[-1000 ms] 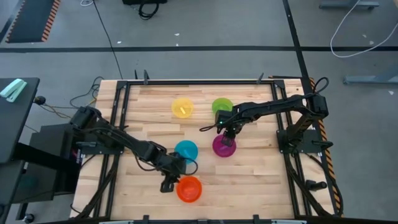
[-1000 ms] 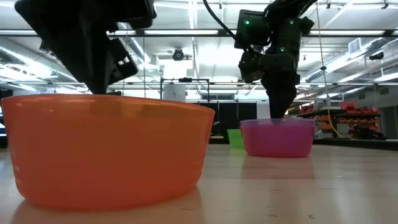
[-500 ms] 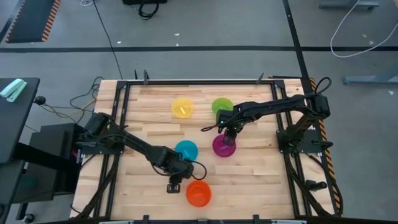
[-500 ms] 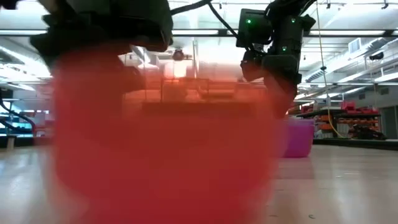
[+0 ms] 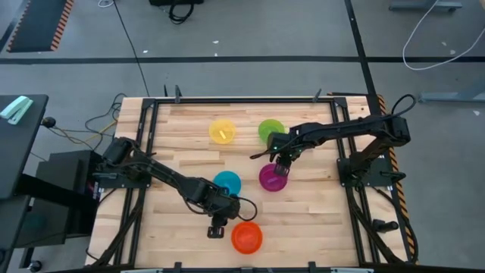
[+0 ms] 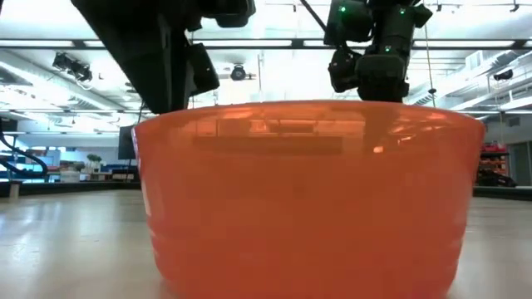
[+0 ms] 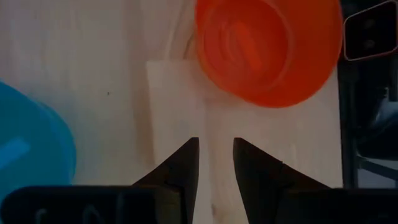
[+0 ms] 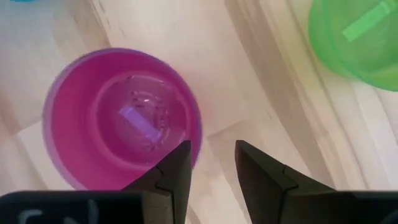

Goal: Nest bowls inside each other
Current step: Stack the orange bowl on top of the blue bowl

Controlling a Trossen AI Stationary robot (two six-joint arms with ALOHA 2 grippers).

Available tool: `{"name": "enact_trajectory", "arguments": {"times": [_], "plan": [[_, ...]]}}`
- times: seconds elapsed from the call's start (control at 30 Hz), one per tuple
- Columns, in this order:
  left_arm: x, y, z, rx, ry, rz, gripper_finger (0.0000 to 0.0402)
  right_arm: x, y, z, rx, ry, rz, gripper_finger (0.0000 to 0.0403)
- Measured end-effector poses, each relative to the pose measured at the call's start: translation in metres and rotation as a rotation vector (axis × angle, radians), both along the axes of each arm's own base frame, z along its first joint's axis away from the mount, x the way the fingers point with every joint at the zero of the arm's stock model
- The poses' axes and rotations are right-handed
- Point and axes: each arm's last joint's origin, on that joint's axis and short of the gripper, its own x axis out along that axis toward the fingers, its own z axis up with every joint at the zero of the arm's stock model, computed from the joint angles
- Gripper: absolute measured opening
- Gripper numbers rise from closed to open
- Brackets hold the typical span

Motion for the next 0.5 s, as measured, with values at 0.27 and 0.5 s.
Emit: {"name": "enact_trajectory", "arguments": {"times": [0.27, 0.5], "plan": [[0.001, 0.024, -0.003, 0.108, 0.06, 0.061, 0.0107, -0.001, 0.014, 0.003, -0.007, -0.009, 0.036, 0.013], [0.006, 0.014, 0.001, 0.009, -0.006, -0.01, 0.0107, -0.001, 0.02, 0.003, -0.003, -0.007, 0.043, 0.013]]}}
